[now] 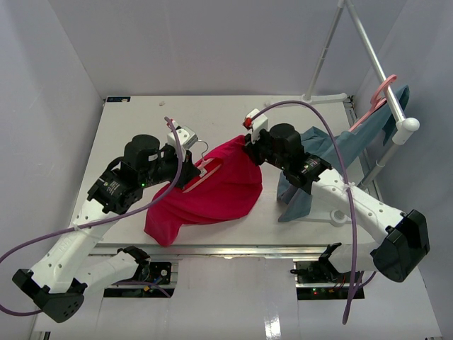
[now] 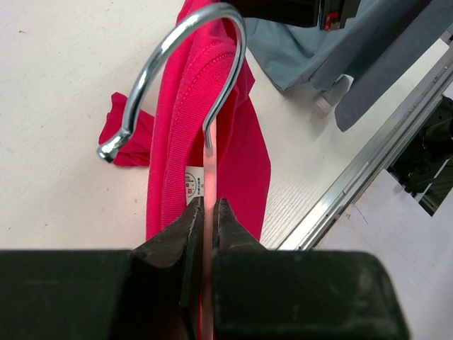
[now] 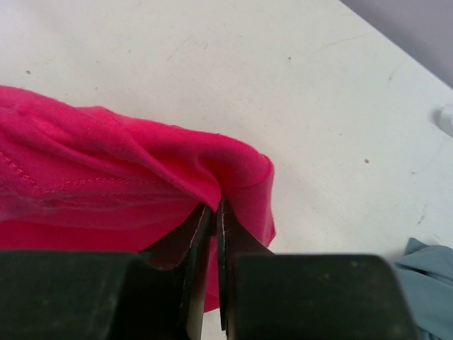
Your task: Place the t-shirt on the hanger
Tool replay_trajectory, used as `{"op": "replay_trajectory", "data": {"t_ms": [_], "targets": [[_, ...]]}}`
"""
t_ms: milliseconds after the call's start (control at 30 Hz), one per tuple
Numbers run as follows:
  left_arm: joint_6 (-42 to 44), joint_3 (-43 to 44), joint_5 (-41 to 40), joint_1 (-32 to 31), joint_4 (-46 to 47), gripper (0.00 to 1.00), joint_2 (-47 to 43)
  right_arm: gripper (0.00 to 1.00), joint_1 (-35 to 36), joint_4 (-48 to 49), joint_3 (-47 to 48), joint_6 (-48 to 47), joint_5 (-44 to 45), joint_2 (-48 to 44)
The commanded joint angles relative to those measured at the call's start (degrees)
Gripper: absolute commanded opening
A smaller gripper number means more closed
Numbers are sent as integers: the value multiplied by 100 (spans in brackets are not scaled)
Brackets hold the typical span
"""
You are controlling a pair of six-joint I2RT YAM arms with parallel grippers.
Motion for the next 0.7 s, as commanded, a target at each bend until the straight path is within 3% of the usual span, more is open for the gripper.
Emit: {"op": "replay_trajectory", "data": {"t_ms": [0, 133, 667], "targets": [[105, 65, -41, 11, 133, 0, -261, 8, -111, 307, 61, -35, 731, -294], [376, -146, -228, 8, 52, 0, -341, 8, -401, 91, 371, 21, 942, -480], [594, -149, -75, 6, -98, 0, -470, 8, -858, -810, 1434, 83, 66, 74]]}}
